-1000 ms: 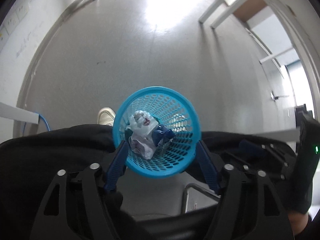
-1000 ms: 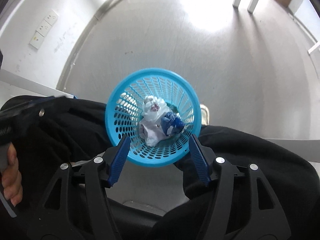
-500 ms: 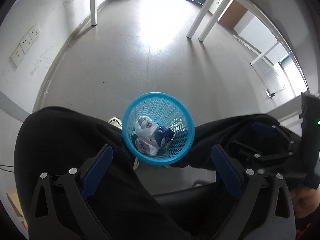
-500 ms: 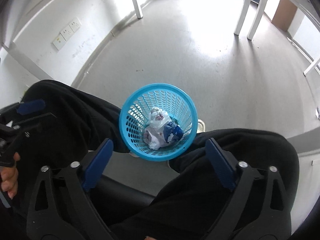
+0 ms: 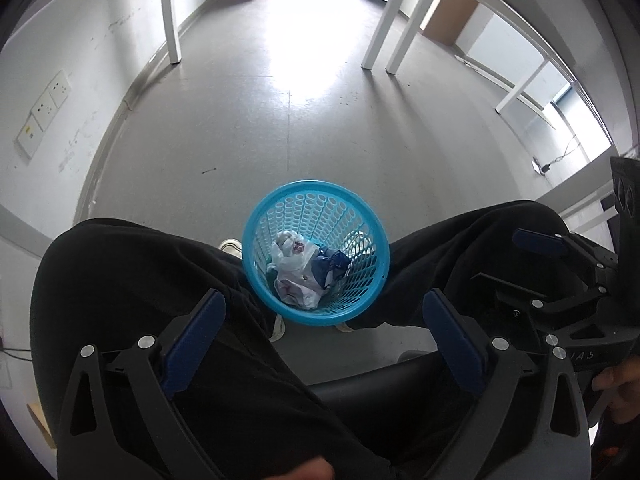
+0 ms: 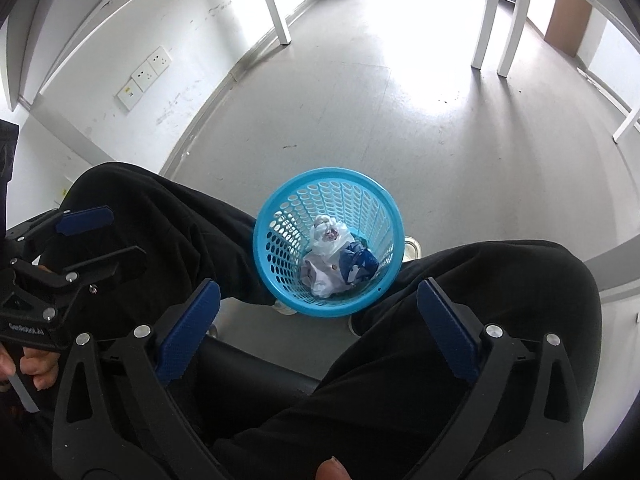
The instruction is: Collect trash
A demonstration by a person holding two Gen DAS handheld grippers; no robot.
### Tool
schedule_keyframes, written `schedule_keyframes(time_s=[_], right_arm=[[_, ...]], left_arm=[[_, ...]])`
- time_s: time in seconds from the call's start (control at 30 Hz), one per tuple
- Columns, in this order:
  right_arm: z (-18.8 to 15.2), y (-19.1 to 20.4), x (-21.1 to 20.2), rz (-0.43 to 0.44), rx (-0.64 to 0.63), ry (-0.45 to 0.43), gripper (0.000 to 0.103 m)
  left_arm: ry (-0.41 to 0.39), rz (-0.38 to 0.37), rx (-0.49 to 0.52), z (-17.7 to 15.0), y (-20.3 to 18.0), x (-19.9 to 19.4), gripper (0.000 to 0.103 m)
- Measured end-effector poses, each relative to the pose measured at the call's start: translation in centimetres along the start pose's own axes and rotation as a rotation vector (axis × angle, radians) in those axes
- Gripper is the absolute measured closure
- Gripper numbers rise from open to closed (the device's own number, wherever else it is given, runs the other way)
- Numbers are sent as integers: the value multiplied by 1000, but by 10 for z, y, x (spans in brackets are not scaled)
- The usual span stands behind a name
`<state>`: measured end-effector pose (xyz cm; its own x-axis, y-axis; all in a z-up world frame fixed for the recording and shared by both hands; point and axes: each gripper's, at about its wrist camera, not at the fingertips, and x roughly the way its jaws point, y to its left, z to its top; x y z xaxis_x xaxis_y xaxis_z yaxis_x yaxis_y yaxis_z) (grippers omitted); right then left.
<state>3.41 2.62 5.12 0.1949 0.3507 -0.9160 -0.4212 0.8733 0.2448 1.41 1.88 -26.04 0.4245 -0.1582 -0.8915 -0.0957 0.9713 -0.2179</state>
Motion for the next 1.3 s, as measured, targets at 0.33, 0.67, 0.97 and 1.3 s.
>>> schedule_keyframes(time_s=[0.33,0.67,0.97,1.3], right_arm=[[-1,1,3,23,-4,18,9],[-1,3,5,29,-10,33,9],[-2,3,6,47,-7,30,9],[-2,2,6,49,-6,34,9]], left_arm=[[-4,14,-17,0,4,3,6],[6,22,-37,2,8,6,6],[20,23,-39,1,9,7,6],[43,15,-47,2,10,10,6]])
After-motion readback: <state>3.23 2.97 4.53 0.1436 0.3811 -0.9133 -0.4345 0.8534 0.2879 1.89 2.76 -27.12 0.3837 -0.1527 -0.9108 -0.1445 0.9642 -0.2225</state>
